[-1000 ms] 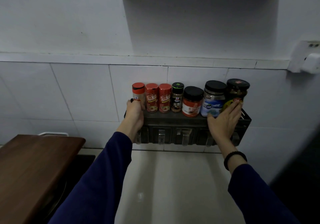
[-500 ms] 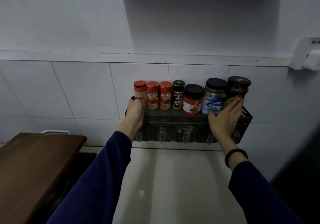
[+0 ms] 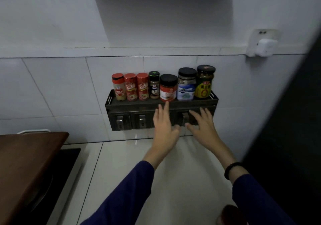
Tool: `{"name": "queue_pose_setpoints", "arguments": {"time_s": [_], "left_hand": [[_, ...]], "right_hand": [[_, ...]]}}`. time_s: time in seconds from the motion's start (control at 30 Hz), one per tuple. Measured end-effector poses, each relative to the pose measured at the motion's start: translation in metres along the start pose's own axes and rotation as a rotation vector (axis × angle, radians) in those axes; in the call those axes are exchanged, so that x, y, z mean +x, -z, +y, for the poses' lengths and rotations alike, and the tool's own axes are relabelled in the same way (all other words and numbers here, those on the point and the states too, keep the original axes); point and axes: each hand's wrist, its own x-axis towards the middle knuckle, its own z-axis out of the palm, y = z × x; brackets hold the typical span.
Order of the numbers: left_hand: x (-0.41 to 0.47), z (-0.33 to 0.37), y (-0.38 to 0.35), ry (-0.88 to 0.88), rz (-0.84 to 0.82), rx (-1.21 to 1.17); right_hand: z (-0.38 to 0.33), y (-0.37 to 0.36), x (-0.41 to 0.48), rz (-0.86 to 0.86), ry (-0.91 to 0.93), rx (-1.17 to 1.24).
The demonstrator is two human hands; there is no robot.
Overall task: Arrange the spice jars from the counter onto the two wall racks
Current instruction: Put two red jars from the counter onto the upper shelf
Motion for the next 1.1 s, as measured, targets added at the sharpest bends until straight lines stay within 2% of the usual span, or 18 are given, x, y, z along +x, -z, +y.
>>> {"name": "queue_pose_setpoints", "arguments": {"time_s": [0.2,0.37,0.47,0.67,0.77,0.83,0.97,1.1], "left_hand": [[-0.046,-0.011,-0.058,0.108,-0.408,0.318],[-0.080,-0.015,-0.080,0.187,-0.676,0.412],[-0.096,-0.018,-0.089,0.203,-0.742,0.439],[-0.123,-0.019,-0.099,0.213,-0.848,0.443],[-0.133,-0.016,-0.098,0.212,-0.898,0.447],[-0.141,-0.017,-0.100,0.215,-0.948,0.472],[-0.166,-0.025,-0.115,0.223,-1.067,0.555],[-0.203,-0.031,-0.141,0.108,-1.113,0.685]], "right_hand": [[0.030,0.011,-0.071,-0.421,-0.202,-0.148],[0.059,0.016,-0.109,-0.653,-0.327,-0.318],[0.076,0.010,-0.130,-0.759,-0.391,-0.389],[0.098,-0.015,-0.169,-0.901,-0.493,-0.334],[0.102,-0.021,-0.183,-0.785,-0.486,-0.321],[0.107,-0.019,-0.184,-0.632,-0.572,-0.181],[0.117,-0.008,-0.181,-0.248,-0.925,0.402],[0.119,0.002,-0.178,-0.147,-1.149,0.908]]}}
